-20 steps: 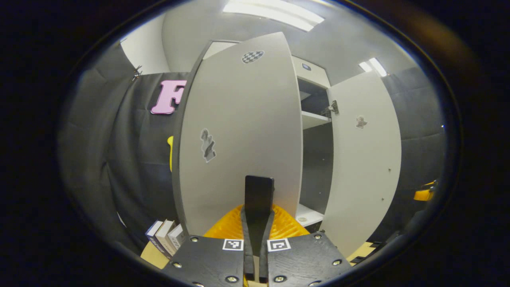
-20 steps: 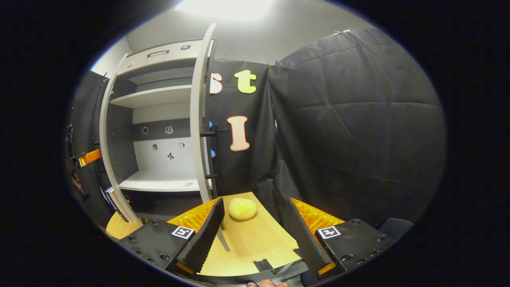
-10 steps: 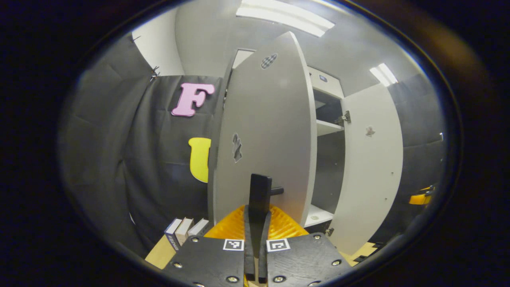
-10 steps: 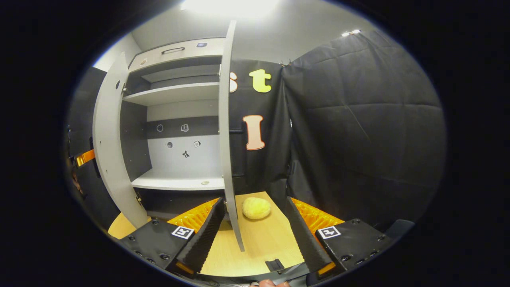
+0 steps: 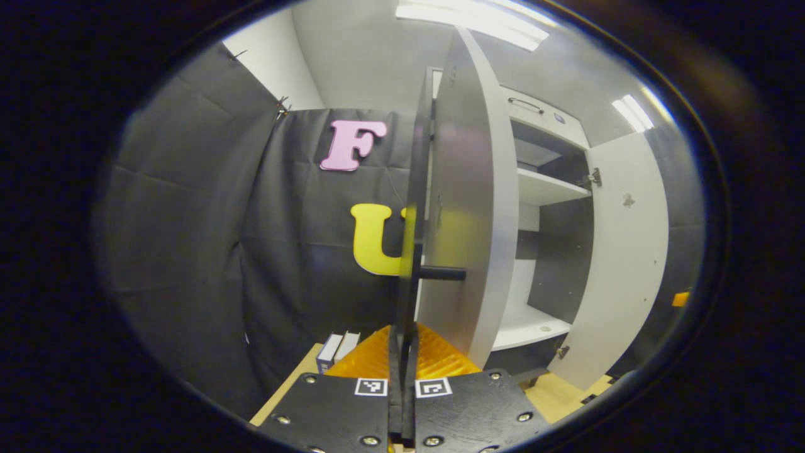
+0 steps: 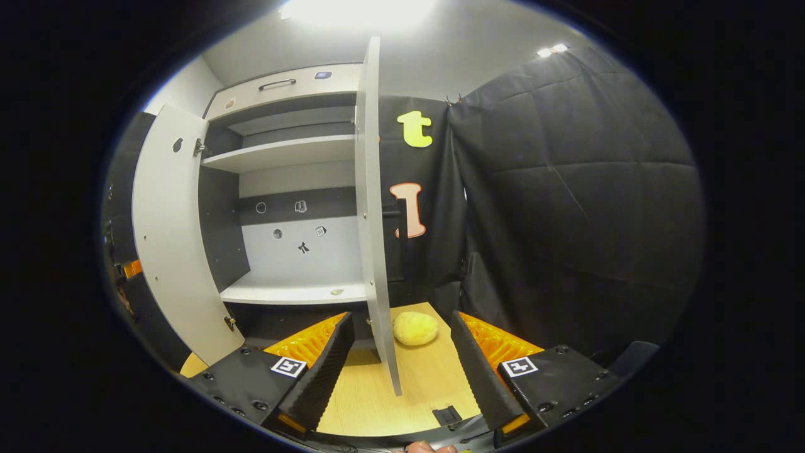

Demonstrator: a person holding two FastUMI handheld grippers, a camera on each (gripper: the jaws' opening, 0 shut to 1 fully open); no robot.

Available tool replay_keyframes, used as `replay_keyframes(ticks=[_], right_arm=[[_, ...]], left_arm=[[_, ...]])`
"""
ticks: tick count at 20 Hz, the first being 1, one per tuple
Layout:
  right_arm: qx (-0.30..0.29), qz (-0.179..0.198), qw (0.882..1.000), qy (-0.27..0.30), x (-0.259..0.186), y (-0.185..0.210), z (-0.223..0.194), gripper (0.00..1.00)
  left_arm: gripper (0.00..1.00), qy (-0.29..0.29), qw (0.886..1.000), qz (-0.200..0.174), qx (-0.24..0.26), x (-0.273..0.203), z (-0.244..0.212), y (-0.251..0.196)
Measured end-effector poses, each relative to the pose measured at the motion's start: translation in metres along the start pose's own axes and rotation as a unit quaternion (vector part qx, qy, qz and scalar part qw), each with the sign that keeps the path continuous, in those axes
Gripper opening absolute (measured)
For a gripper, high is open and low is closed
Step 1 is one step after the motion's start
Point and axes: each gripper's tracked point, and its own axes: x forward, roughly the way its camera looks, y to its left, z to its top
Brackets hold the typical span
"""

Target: Open the right door of the double-door shoe cabinet with the right hand, and open the left door with the left hand.

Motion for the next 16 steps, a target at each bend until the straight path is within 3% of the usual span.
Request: replay_keyframes(ticks=[1, 4, 9, 14, 16], right_arm=[[0.002, 0.001, 1.000, 0.000, 0.000, 0.001, 0.002, 0.95], [0.021, 0.007, 1.000, -0.001, 0.000, 0.006, 0.011, 0.95], [0.025, 0.005, 1.000, -0.008, -0.006, 0.007, 0.022, 0.94], [0.017, 0.009, 1.000, -0.013, -0.007, 0.002, 0.024, 0.95], [0.010, 0.010, 1.000, -0.008, 0.000, -0.014, 0.023, 0.92]], left_arm=[[0.01, 0.001, 1.000, -0.006, -0.008, 0.001, 0.001, -0.010], [0.01, 0.002, 0.999, 0.008, 0.048, -0.002, 0.003, -0.019], [0.01, -0.009, 0.995, 0.030, 0.090, -0.012, 0.014, -0.021], [0.00, -0.012, 0.996, 0.061, 0.069, -0.028, 0.023, -0.016], [0.01, -0.011, 0.996, 0.075, 0.057, -0.057, 0.025, -0.021]])
